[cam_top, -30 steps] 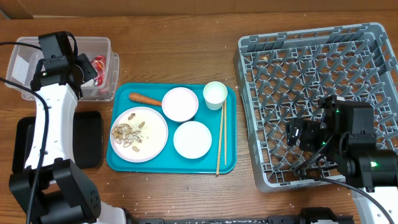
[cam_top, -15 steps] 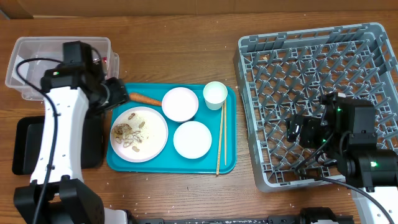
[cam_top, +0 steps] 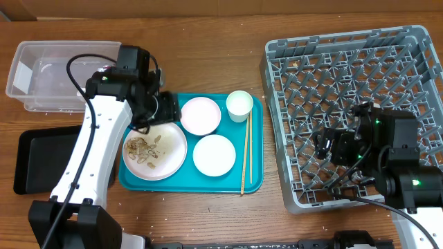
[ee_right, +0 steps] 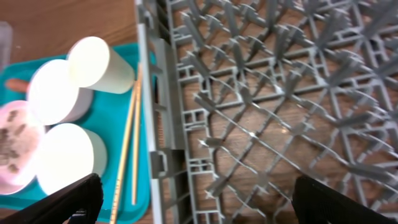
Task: Sort waste into correct bins and load items into the dishwasher
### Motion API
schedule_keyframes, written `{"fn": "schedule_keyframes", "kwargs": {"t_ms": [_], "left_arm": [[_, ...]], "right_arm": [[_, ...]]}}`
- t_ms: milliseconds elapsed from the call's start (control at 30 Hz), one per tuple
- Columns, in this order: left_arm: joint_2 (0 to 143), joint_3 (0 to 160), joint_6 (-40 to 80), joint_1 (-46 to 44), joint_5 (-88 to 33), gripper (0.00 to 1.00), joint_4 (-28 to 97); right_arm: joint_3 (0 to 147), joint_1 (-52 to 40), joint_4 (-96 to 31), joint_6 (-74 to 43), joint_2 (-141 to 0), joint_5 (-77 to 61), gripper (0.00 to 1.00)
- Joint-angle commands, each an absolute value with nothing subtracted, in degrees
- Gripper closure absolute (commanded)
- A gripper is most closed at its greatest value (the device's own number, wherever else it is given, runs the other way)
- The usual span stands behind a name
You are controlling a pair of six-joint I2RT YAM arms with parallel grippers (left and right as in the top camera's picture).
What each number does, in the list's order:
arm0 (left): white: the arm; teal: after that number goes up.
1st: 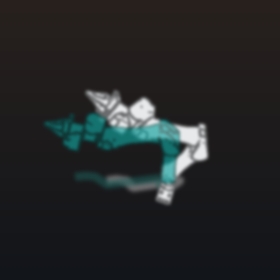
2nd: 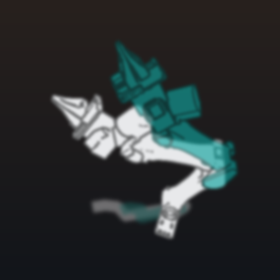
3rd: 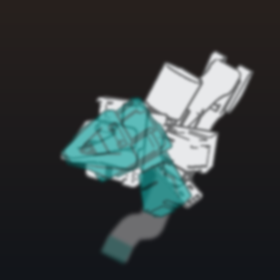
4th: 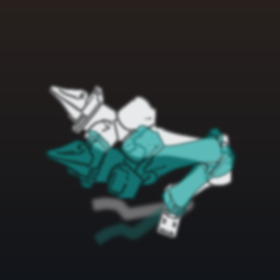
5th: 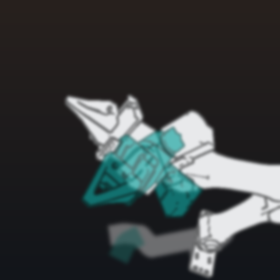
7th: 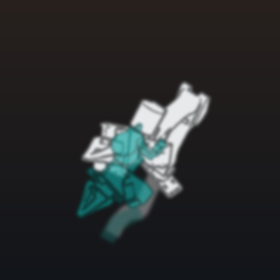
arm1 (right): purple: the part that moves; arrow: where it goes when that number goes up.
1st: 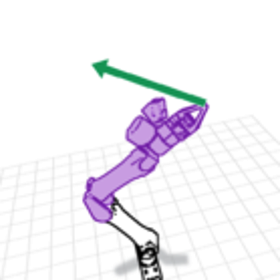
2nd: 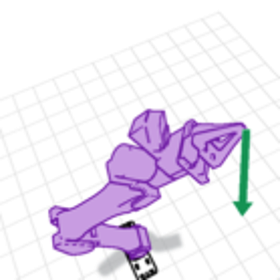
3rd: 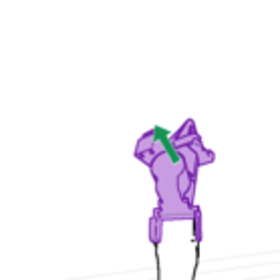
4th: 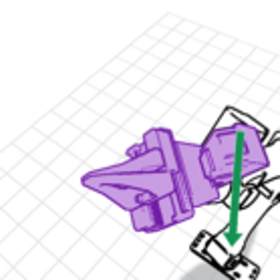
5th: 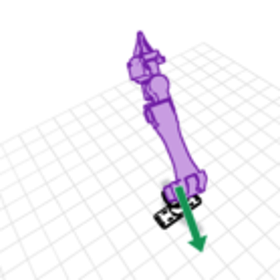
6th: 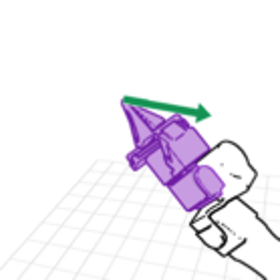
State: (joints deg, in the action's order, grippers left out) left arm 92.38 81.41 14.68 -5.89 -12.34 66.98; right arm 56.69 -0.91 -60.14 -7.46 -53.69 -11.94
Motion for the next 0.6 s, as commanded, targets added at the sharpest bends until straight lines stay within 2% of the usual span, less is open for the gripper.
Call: {"fn": "schedule_keyframes", "kwargs": {"t_ms": [0,233,400,567], "left_arm": [[91.6,82.2,15.2,-4.8,-9.3,0.31,70.7],[91.4,82.2,15.5,-1.8,-1.0,0.3,78.8],[91.4,82.2,15.9,0.2,-0.6,0.29,79.1],[91.4,82.2,15.9,0.5,-1.1,0.29,79.0]], "right_arm": [[59.4,-2.0,-59.0,-7.5,-54.9,-16.0,0.03],[70.5,-10.5,-60.9,-7.5,-66.6,-16.0,0.04],[80.8,-18.9,-61.7,-7.5,-77.6,-14.0,0.04],[84.1,-23.9,-59.9,-10.9,-83.9,-10.1,0.07]]}}
